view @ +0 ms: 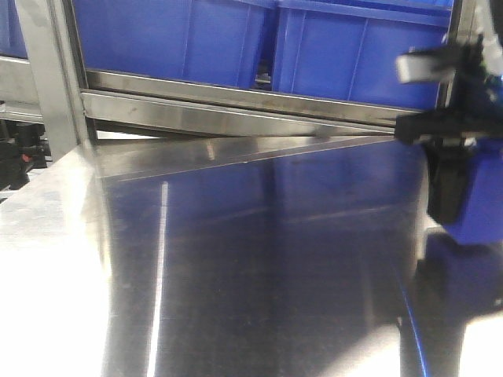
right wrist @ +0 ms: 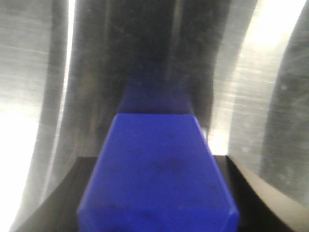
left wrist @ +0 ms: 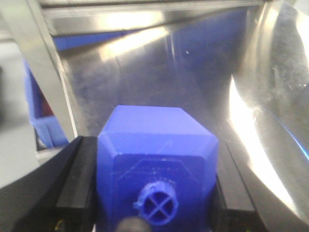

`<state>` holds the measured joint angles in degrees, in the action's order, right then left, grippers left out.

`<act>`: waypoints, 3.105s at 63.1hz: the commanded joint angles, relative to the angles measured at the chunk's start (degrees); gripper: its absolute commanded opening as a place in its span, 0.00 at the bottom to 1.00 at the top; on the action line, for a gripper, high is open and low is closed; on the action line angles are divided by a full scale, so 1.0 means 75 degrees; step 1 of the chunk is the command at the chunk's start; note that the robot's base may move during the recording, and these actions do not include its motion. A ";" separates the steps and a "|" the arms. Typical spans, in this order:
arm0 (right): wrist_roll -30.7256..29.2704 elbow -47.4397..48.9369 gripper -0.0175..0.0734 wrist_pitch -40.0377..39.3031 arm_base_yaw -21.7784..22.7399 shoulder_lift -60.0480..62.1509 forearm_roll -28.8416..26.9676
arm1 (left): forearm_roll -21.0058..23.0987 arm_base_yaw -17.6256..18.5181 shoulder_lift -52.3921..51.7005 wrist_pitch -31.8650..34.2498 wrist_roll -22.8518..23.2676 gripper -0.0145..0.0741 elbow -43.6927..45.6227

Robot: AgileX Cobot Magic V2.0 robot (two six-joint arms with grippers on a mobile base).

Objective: Pick and sort blue part to right shelf
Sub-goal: 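Grasp the other blue part with the right gripper and lift it, then raise both held blue parts clear of the table, then drive the base away from the table holding both blue parts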

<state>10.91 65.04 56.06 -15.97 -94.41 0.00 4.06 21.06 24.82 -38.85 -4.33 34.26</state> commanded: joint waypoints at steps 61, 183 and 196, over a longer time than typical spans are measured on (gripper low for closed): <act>-0.0886 -0.4163 0.48 -0.2227 0.0005 1.0216 0.0889 | -0.1268 0.0027 -0.3392 0.1080 0.0622 0.51 -0.1195; -0.0887 -0.4166 0.48 -0.3063 0.0005 1.2158 0.0889 | -0.1244 0.0027 -0.3396 0.1080 0.0622 0.51 -0.1195; -0.0887 -0.4166 0.48 -0.3063 0.0005 1.2151 0.0889 | -0.1225 0.0027 -0.3396 0.1080 0.0622 0.51 -0.1195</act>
<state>4.85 32.26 38.70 -15.97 -2.25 5.85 -5.34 21.06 -0.41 -36.06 0.00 23.66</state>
